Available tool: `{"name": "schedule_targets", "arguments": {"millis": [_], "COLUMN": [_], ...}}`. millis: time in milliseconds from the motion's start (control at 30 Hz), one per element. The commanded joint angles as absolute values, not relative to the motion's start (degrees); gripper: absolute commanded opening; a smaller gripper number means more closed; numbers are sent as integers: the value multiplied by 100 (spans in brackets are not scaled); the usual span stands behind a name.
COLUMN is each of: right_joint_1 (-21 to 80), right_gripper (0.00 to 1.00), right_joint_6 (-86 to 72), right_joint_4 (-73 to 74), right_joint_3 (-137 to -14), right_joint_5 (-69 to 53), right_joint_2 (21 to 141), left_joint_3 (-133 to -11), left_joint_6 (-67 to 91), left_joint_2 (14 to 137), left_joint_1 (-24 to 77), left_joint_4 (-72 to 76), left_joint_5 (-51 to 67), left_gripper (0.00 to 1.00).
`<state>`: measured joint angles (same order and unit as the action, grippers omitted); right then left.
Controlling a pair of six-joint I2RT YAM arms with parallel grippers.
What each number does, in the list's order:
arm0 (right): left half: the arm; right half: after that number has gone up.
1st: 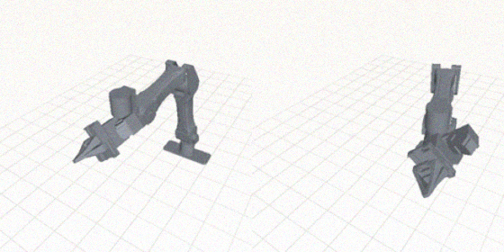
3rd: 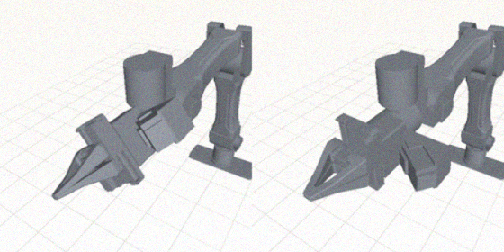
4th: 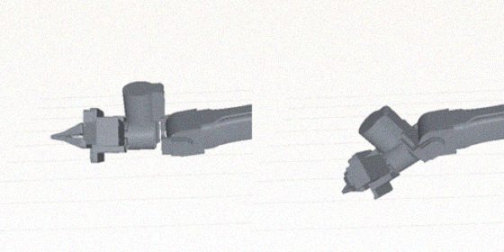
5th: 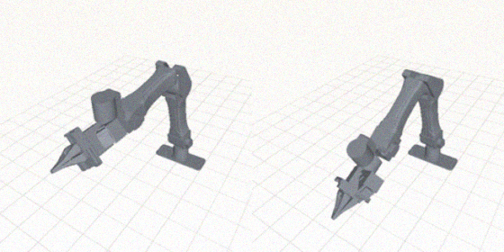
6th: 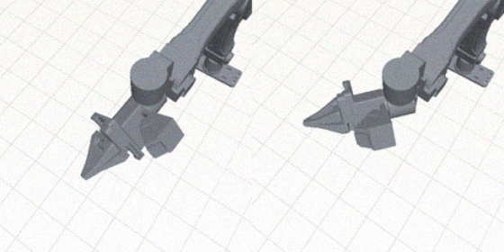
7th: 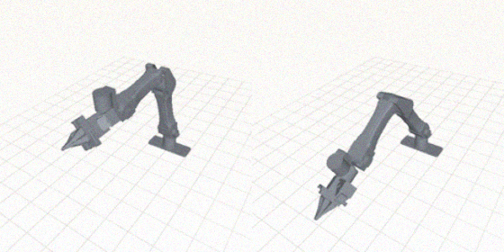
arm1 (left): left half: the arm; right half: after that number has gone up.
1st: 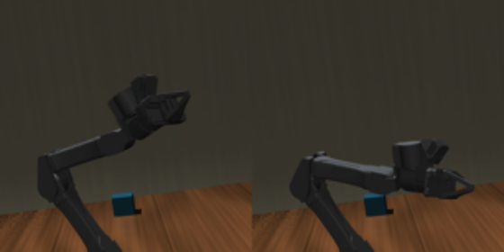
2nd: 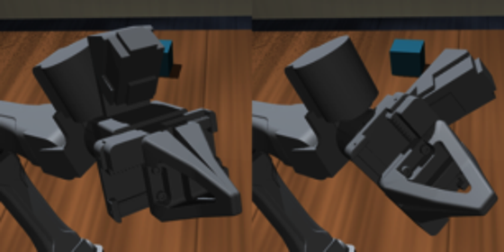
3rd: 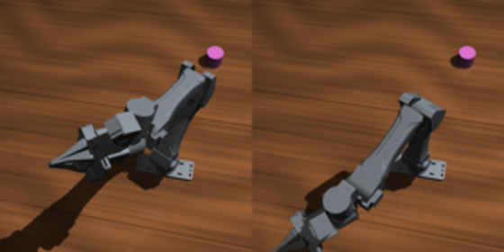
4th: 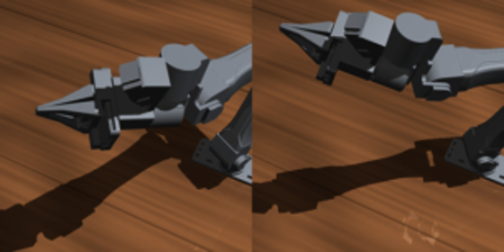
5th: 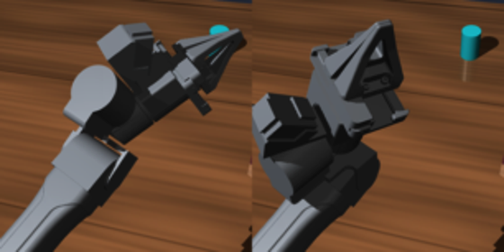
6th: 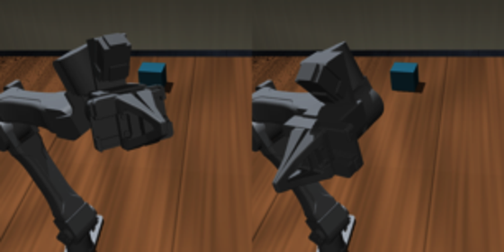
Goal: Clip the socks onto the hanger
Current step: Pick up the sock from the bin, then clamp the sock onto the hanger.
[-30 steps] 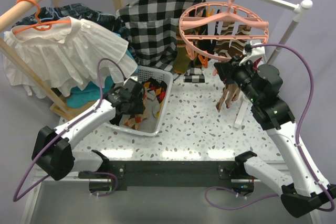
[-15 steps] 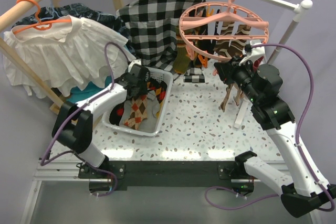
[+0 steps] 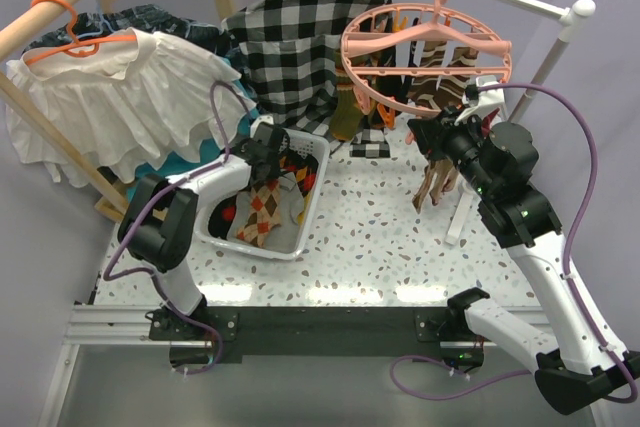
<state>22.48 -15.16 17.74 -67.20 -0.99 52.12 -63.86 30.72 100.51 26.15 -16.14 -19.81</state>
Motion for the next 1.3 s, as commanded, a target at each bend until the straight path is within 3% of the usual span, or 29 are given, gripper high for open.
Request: {"name": "schedule_targets", "arguments": {"millis": [0,333,900,1267], "right_joint_1": [2276,2276,2285,2268], "right_gripper": [9,10,9,9], "right_joint_6": [-1380,-1389,-1415,-1512], "right_joint_4": [1626,1626,1617,1591], "right_joint_3": [-6812,-6838,-6917,-6979], "right_joint_5": [-53,-70,-114,-150], "right_joint_2": [5221,5247,5256,5274], "left_joint_3": [-6223,-6170,-6205,-6504], "left_joint_6": [3015,2848,1899,914], "left_joint_2": [9721,9045,6531,6424], "left_joint_1": [2558,2575,2724,4429], "left_joint_4": [-1239,-1195,-291,1870], "left_joint_5": [-1846,-1626,-1012,324], "left_gripper": [0,0,0,0]}}
